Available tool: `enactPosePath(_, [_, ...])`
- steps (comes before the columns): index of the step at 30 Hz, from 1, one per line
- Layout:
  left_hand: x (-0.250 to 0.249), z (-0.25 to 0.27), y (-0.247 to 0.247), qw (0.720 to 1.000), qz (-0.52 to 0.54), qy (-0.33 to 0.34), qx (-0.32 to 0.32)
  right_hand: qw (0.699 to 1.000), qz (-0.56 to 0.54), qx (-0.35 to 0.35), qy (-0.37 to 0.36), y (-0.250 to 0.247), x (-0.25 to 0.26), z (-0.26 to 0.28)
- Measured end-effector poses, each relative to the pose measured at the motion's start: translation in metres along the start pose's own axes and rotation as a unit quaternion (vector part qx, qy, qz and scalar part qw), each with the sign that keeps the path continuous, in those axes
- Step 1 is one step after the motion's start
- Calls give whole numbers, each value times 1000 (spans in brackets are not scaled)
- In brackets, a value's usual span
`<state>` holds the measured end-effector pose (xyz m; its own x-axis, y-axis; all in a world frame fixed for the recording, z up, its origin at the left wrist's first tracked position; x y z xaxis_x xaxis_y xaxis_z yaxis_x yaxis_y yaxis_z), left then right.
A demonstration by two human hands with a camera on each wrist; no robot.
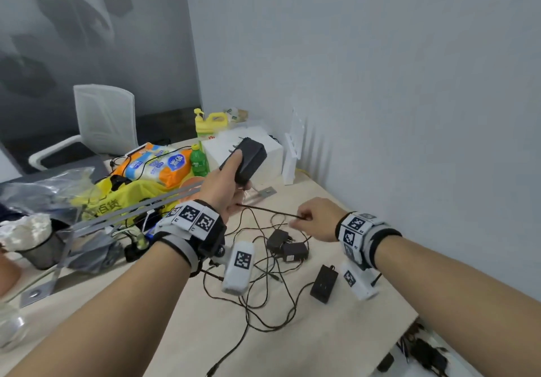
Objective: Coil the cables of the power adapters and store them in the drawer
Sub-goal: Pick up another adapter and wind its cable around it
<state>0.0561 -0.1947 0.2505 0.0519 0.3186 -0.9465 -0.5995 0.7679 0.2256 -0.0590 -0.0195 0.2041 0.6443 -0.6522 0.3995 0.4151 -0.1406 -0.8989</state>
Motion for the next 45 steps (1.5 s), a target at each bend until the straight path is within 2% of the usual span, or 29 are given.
enactPosePath(3, [-11, 0, -18, 998, -39, 25, -30, 997, 37, -46, 48, -28, -18, -9])
enactPosePath(5, [-16, -3, -29, 989, -116, 70, -57, 991, 0, -112, 66, -42, -25, -12])
enactPosePath(8, [-9, -5, -38, 934, -321, 131, -80, 965, -91, -240, 59, -65, -17, -13])
enactPosePath(10, [4, -7, -44, 892, -420, 137, -100, 938, -148, -306, 63, -81, -7, -13])
enactPosePath(13, [24, -10, -57, 859, -479, 129, -129, 905, -214, -358, 88, -102, 0, -9])
enactPosePath(15, [40, -17, -68, 851, -491, 108, -152, 907, -184, -365, 98, -107, 0, -3])
enactPosePath(17, [55, -25, -74, 873, -456, 83, -150, 925, -129, -345, 91, -103, 0, 2])
enactPosePath(20, [67, -30, -63, 925, -355, 96, -93, 937, -78, -329, 82, -92, 3, 6])
enactPosePath(24, [67, -27, -41, 947, -304, 101, -36, 898, -89, -418, 108, -122, 11, 22])
enactPosePath(26, [67, -25, -31, 953, -288, 92, -4, 890, -64, -440, 105, -139, 19, 28])
enactPosePath(31, [66, -15, -3, 990, -122, 18, 74, 899, -45, -421, 111, -132, 14, 28])
enactPosePath(32, [65, -13, 1, 992, -94, 10, 83, 905, -42, -405, 125, -127, 8, 29])
enactPosePath(34, [63, -10, 6, 993, -69, 2, 94, 936, 16, -317, 153, -110, -1, 29])
enactPosePath(36, [60, -7, 11, 993, -61, -4, 103, 960, 59, -248, 114, -89, 3, 33])
enactPosePath(39, [56, 0, 21, 993, -18, -14, 119, 982, 57, -182, -14, -53, 21, 36])
enactPosePath(40, [56, 3, 24, 992, 5, -18, 127, 989, 40, -140, -36, -40, 25, 36])
enactPosePath(42, [54, 6, 28, 989, 47, -27, 139, 997, -41, -61, -33, -17, 30, 34])
enactPosePath(45, [54, 8, 28, 987, 75, -21, 143, 979, -203, -6, -14, 1, 33, 36])
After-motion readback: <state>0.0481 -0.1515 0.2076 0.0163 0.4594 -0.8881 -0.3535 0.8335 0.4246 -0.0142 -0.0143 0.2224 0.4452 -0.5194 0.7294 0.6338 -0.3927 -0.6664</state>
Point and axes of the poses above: each hand's wrist, its own z-axis away from the middle knuckle, its own y-axis out of the palm, x = y × z, the point moved 3 cm from there along -z, towards the middle knuckle, and after that the axes turned 2 degrees about x, right-handed, at the moved point
